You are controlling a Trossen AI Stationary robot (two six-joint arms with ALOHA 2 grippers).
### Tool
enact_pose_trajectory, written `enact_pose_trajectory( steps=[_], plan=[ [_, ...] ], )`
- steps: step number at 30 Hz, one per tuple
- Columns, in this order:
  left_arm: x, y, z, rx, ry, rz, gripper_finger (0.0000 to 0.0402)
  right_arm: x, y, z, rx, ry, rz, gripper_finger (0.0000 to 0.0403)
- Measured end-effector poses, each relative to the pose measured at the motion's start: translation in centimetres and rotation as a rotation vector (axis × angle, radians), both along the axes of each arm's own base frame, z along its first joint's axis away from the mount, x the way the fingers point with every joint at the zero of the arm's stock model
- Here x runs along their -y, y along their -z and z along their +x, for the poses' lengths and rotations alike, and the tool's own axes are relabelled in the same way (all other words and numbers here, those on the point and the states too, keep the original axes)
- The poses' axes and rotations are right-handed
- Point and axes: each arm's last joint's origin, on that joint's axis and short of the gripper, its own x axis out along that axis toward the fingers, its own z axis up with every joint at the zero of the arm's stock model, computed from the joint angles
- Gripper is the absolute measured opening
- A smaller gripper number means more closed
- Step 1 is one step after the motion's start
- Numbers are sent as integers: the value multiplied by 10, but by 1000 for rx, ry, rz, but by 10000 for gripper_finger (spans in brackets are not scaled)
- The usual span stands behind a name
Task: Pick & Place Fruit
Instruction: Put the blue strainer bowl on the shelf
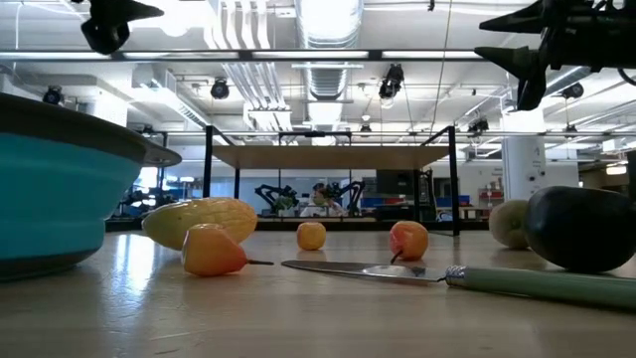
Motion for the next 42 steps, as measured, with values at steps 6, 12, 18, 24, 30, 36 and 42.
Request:
enact_pose_trajectory(
  steps=[6,12,18,24,30,36,42],
  plan=[
    [0,-15,3,-183,-7,-56,202,-1,0,0,5,-25,6,168],
    [3,-19,9,-392,32,-165,202,-3,0,1,7,-108,-13,177],
    [7,-10,26,-537,94,-293,202,-3,-3,0,30,-112,-20,171],
    [11,4,46,-667,134,-343,202,-4,-5,-1,51,-132,-41,155],
    [19,19,58,-830,155,-341,202,-4,-5,-1,51,-131,-42,145],
    [27,30,69,-911,170,-334,202,-4,-5,-1,50,-131,-42,147],
    [36,37,76,-963,181,-302,202,-4,-5,0,49,-132,-42,169]
  ],
)
